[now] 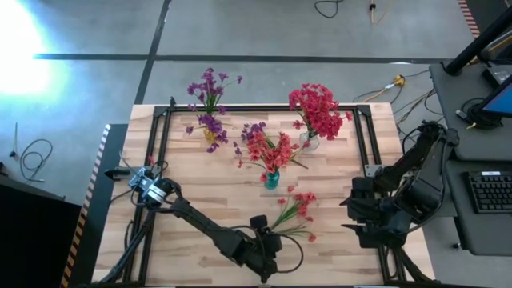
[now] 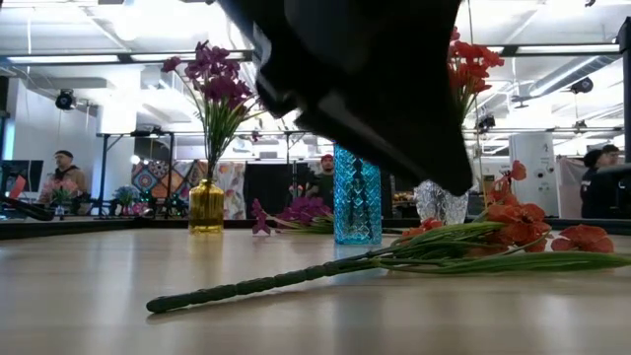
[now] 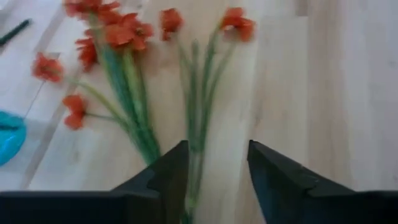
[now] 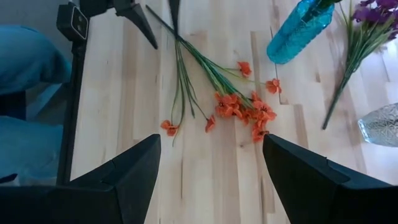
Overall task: Sort flowers into vase by color
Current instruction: Put the orange flowers into the blue vase
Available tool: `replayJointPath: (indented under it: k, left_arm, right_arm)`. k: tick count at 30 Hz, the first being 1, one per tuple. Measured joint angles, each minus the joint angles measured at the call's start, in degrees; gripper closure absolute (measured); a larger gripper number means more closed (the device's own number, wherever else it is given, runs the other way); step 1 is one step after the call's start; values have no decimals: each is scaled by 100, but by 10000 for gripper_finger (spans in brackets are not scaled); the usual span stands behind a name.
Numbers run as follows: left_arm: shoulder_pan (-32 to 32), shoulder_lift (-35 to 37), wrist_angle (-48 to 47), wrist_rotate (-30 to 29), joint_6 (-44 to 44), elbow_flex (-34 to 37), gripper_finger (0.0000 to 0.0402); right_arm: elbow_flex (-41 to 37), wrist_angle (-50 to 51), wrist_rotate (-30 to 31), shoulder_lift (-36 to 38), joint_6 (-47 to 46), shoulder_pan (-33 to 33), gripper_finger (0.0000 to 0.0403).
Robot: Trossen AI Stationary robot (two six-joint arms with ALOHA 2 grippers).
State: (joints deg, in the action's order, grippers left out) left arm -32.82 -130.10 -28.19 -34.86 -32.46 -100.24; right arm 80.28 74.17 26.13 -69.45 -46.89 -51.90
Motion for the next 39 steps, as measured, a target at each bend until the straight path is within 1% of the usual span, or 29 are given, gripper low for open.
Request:
replayJointPath:
  k: [2, 5, 7, 9, 11, 15, 19, 24, 27, 30, 33, 39]
  left_arm:
    - [0, -3, 3, -261, -208, 91, 218]
    - [0, -85, 127, -476, -312, 107, 176]
    - [0, -151, 233, -478, -320, 107, 155]
    - [7, -191, 220, -465, -324, 109, 143]
    - [21, -199, 143, -459, -422, 109, 138]
    - [83, -199, 139, -147, -739, 286, 140]
    - [87, -199, 648, -56, -964, 701, 149]
    - [79, -195, 935, -64, -974, 885, 159]
    - [74, -195, 949, -69, -974, 907, 173]
    - [76, -186, 871, -71, -974, 907, 203]
    - [72, -183, 756, -67, -977, 902, 252]
    - [63, -179, 654, -63, -972, 904, 365]
  right_arm:
    - [-28, 4, -23, 0, -60, 0, 129]
    - [-33, 3, -61, 0, -147, 0, 129]
    - [-33, 0, -62, 0, -153, 0, 129]
    - [-33, 4, -61, 0, -152, 0, 129]
    - [-33, 4, -63, 0, -157, 0, 129]
    - [-33, 4, -61, 0, -184, 0, 129]
    - [-33, 3, -59, 0, -213, 2, 129]
    - [-33, -27, -45, 0, -223, 4, 129]
    - [-33, -100, -14, 0, -222, 4, 129]
    - [-33, -210, 0, 0, -222, 4, 129]
    - [-33, -295, 2, 0, -221, 4, 129]
    - [-33, -295, 1, 0, -278, 4, 129]
